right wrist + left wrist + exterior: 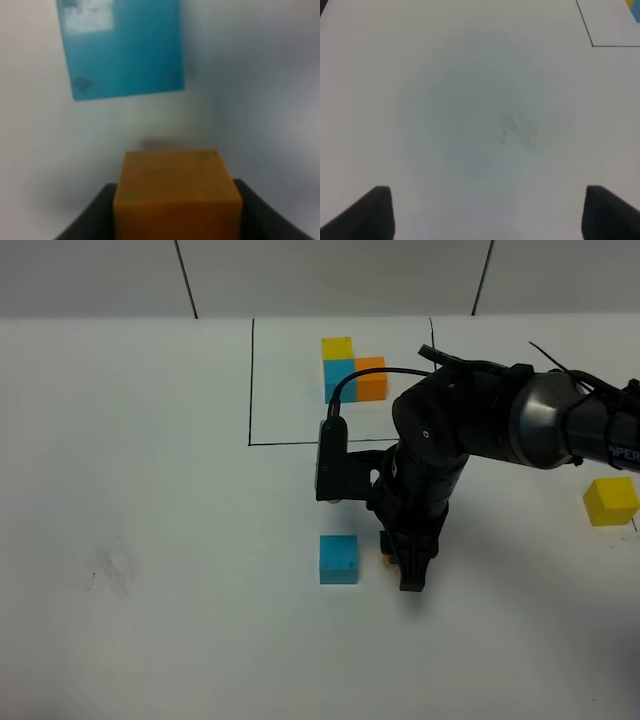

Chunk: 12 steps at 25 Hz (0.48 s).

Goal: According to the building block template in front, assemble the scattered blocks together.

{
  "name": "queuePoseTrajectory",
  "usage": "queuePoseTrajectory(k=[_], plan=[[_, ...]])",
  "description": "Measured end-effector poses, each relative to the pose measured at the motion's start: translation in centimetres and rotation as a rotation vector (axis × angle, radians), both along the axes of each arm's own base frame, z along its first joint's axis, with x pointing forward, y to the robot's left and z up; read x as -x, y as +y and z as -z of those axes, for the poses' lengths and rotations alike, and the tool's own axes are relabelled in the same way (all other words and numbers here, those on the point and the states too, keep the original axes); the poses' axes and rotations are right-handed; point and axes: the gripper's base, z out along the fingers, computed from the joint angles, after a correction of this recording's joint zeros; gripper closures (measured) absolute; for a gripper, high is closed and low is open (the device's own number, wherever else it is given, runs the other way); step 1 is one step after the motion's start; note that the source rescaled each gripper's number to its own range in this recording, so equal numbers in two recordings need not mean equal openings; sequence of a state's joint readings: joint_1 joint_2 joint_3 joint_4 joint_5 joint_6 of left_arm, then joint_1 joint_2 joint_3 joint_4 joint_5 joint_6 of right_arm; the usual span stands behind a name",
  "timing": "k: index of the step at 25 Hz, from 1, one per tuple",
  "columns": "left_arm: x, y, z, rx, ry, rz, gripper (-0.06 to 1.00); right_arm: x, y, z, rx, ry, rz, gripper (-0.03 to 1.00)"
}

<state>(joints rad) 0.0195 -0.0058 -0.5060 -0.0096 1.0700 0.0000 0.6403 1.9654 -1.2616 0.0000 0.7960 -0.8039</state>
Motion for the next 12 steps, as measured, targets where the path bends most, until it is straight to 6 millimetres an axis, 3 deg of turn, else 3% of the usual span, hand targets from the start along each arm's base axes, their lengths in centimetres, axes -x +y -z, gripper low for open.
queuePoseTrajectory(k=[12], plan=[[0.0,0.0,0.0,0.0,0.0,0.0,0.15,0.6,1.07,0.19,-0.002,0.005,-0.036,0.51]])
